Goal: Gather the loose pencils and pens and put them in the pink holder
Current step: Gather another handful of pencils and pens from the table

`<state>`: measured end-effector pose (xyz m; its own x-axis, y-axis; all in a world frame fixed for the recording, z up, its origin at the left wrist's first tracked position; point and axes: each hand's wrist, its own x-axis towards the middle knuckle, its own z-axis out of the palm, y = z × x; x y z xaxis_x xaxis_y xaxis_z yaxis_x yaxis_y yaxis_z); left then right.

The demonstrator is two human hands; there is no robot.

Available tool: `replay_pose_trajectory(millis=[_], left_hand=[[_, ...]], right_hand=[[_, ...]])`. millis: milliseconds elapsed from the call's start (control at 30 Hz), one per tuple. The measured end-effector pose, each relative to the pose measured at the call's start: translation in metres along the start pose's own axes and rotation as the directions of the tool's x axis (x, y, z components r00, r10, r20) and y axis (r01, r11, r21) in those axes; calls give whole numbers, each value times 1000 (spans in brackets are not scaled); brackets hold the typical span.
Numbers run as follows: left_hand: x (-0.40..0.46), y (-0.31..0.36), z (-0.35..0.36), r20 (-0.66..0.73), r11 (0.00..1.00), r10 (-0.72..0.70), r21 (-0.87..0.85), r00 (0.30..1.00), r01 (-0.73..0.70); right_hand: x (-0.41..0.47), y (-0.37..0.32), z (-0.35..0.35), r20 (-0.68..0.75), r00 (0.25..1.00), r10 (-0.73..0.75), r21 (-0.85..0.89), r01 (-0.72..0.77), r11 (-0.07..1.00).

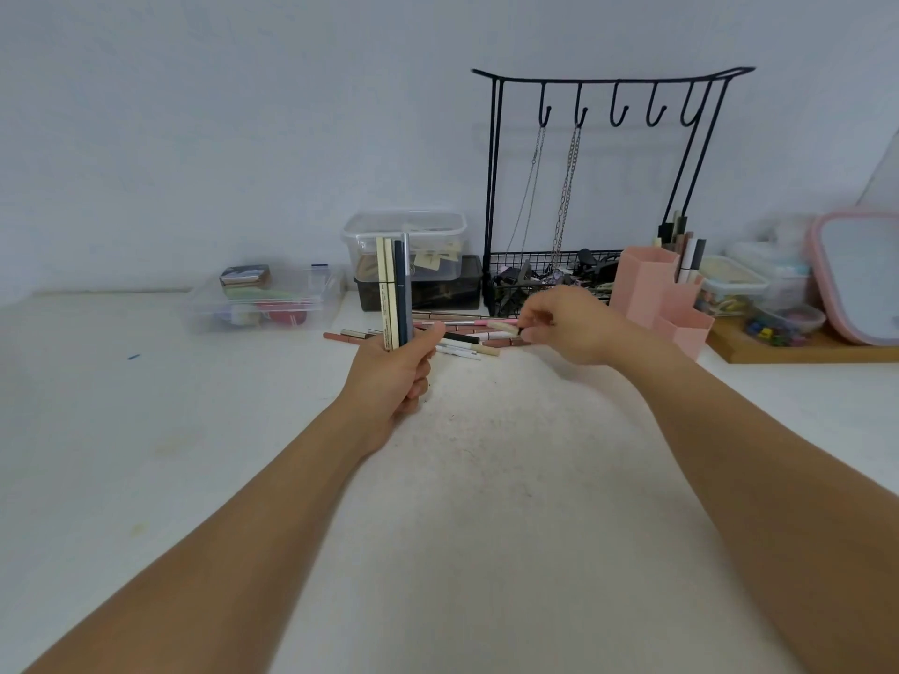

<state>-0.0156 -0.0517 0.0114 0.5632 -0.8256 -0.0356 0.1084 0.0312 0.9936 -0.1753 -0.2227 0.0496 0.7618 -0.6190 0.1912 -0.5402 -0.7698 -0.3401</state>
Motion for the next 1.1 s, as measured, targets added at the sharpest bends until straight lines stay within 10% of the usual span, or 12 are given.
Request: replay_pose_trajectory(millis=[233,667,900,1100], left_hand=[[0,-4,-3,114,995,91,29,989,-95],[0,-8,-2,179,984,101,126,979,-124],[4,-4,-3,51,997,72,14,996,-73],[3,-1,-3,3,999,12,-35,1000,-12]], right_hand=[[-13,-66,-9,32,999,-30,658,2,753],[-13,-80,16,46,999,-21,826,-26,562],[0,-30,13,-179,983,28,271,22,962],[0,12,21,-112,990,86,-4,-87,996]])
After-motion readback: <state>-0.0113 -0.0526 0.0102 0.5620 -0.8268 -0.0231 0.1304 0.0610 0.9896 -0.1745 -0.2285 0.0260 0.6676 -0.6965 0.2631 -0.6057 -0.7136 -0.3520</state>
